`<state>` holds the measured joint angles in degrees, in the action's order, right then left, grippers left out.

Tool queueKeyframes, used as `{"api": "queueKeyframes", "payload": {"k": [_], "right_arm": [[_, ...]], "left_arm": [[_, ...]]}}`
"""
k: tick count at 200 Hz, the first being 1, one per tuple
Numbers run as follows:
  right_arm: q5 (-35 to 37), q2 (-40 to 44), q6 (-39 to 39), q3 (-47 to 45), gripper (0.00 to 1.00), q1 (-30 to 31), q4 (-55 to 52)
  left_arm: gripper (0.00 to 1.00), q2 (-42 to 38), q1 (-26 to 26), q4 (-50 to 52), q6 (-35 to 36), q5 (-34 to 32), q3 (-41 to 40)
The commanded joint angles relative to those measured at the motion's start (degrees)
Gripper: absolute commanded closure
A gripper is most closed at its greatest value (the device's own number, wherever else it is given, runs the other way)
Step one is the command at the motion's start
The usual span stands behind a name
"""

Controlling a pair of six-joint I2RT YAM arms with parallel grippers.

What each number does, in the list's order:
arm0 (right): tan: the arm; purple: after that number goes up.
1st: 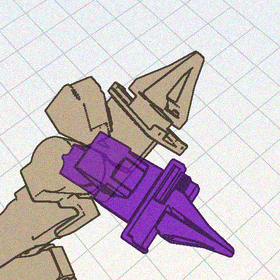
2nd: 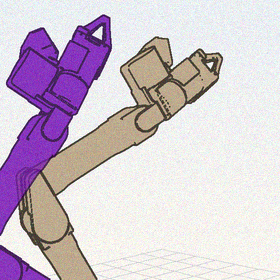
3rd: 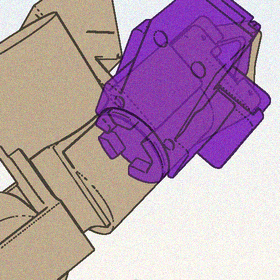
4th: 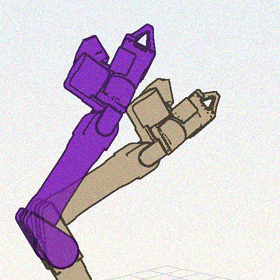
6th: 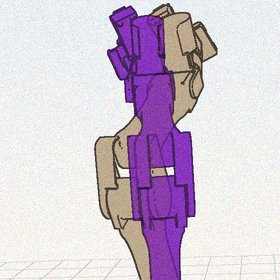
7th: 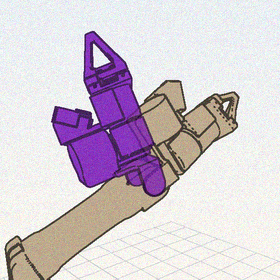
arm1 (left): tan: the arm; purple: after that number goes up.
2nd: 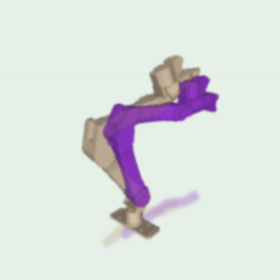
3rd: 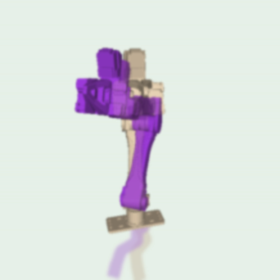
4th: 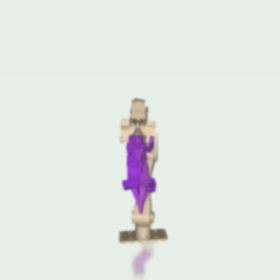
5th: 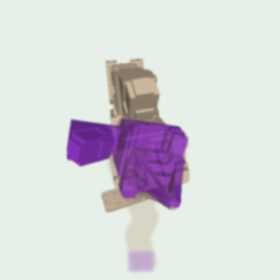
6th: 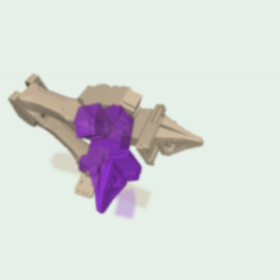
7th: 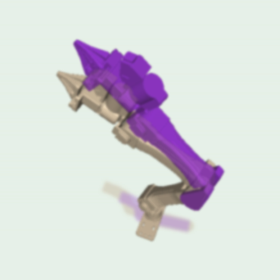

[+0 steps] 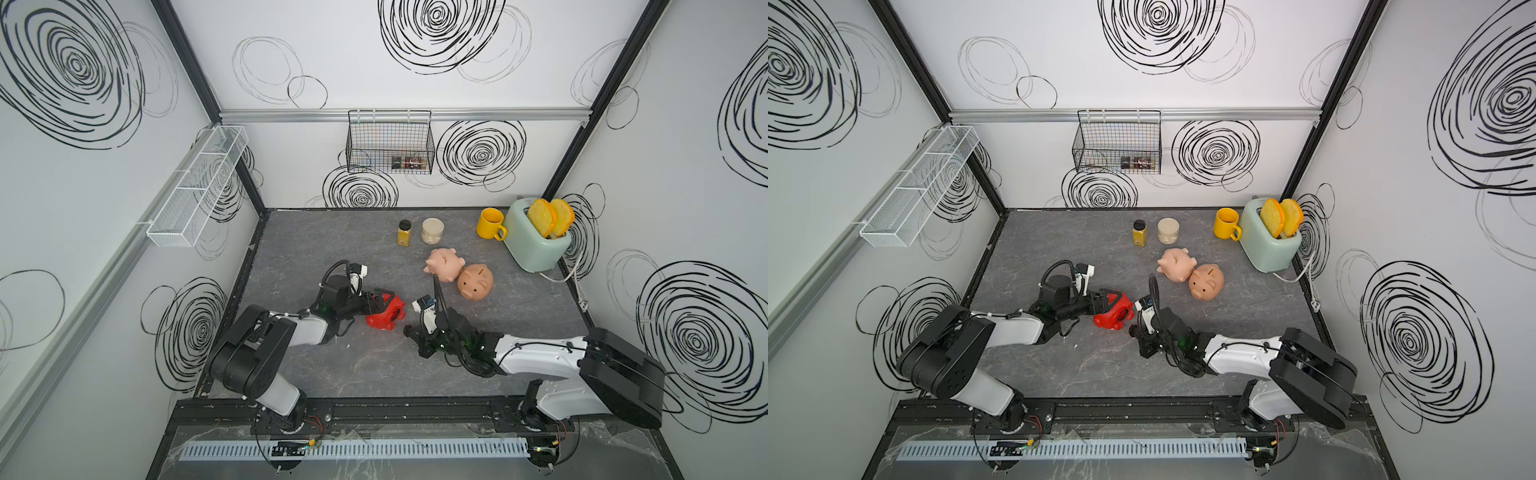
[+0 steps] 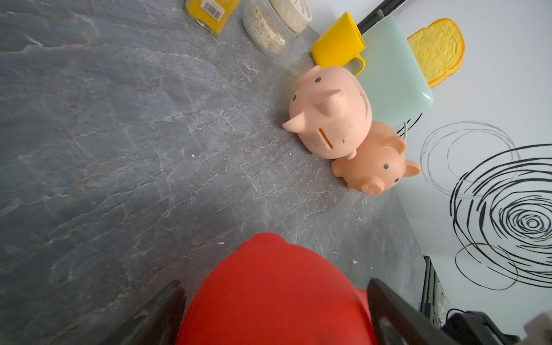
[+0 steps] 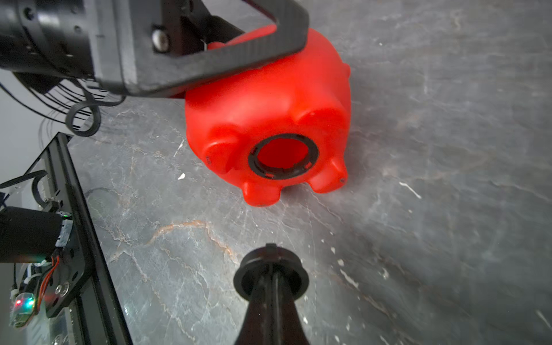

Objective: Open piggy banks
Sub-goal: Open the lid on the piggy bank, then place the lid at the center of the board.

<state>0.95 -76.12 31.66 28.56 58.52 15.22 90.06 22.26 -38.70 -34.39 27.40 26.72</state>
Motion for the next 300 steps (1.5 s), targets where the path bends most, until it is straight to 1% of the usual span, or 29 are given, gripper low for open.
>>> {"api": "queueKeyframes", "payload": {"k": [1,18,28,33,51,72,90,109,124,173,207,251,283,300], "right_arm": [[5.3,2.3,9.3,5.3,1.0,0.1,-18.7],[7.1,3.0,13.6,8.3,1.0,-0.1,-27.3],[7.1,3.1,11.9,9.6,0.98,-0.5,-30.5],[7.1,2.9,12.3,10.5,1.0,-0.9,-32.9],[7.5,2.0,12.5,14.1,1.0,-2.6,-43.1],[7.8,2.0,12.0,15.6,1.0,-4.0,-49.7],[4.6,2.2,12.0,16.4,1.0,-6.6,-53.9],[-0.4,2.4,10.3,15.6,1.0,-10.2,-55.3],[-1.7,2.2,8.8,15.4,1.0,-11.7,-56.6],[0.3,-2.2,5.5,17.4,1.0,-13.5,-60.3],[1.4,-4.7,5.3,17.8,1.0,-13.3,-60.2],[1.1,-7.1,4.4,17.8,1.0,-13.0,-58.9],[1.1,-9.1,3.9,18.0,0.99,-12.8,-58.5],[1.1,-9.4,3.8,17.9,0.97,-12.6,-58.2]], "left_arm": [[0.03,2.3,1.0,8.5,2.3,-2.9,-0.9],[0.03,2.0,1.2,9.1,2.5,-3.4,-0.8],[0.03,1.8,1.2,9.4,2.7,-3.7,-0.8],[0.03,1.7,1.2,9.6,2.7,-3.7,-0.8],[0.03,1.7,1.3,10.2,2.8,-3.9,-0.7],[0.03,1.5,1.5,10.6,2.9,-4.1,-0.6],[0.02,1.3,1.6,11.0,3.1,-4.3,-0.5],[0.02,1.2,2.0,11.4,3.3,-4.4,-0.4],[0.02,1.2,2.2,11.6,3.3,-4.6,-0.3],[0.02,0.9,2.6,12.8,4.1,-5.7,0.2],[0.02,1.1,2.7,12.8,4.0,-5.7,0.2],[0.02,1.8,2.7,12.7,3.9,-5.3,0.4],[0.02,1.7,2.7,12.7,4.0,-5.3,0.4],[0.02,1.9,2.7,12.8,4.0,-5.3,0.6]]}}
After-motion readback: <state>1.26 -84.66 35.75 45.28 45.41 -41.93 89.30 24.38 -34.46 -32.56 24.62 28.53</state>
